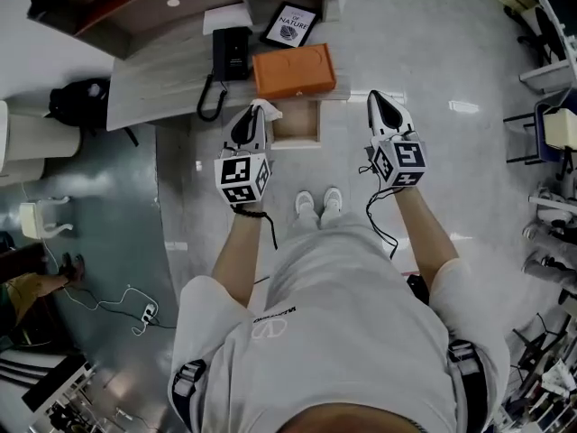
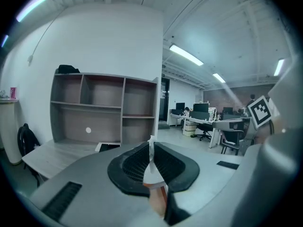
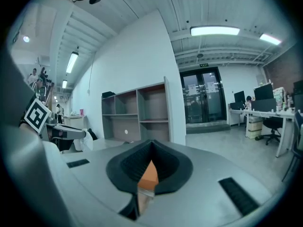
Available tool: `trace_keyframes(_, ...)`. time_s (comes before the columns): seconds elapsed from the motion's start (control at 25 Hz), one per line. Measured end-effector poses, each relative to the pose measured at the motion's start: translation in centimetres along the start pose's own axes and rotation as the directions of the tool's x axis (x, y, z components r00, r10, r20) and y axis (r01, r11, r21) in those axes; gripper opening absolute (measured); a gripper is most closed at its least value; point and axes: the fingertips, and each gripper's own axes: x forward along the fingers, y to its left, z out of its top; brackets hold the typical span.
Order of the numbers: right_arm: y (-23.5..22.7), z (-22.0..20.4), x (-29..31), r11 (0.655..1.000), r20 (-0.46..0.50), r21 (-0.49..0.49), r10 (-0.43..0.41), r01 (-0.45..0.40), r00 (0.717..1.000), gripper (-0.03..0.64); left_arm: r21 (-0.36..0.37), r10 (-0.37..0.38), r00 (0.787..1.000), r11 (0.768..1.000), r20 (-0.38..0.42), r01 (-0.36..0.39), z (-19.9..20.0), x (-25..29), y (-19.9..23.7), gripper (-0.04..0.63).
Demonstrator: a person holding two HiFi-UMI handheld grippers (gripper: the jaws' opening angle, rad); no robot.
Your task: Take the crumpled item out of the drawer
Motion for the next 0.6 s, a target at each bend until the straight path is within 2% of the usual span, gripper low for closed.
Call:
trace_keyframes(0.28,-1.9,4.8,-2.9,0.998,0.072,-0.020,-0.058,0.060,0.996,0.000,0.018,0.015,0.997,1.000,0.074,-0.016,4.5,-3.2,0.8,0.031)
trace_keyframes(0.6,-2.5,9.2,-4.9,0.998,0.135,-0.030,-0.054,0.059,0.989,0.000,0.007,0.038,0.981,0.999,0.189,-0.040,9.2,-5.5,1.6,0.031)
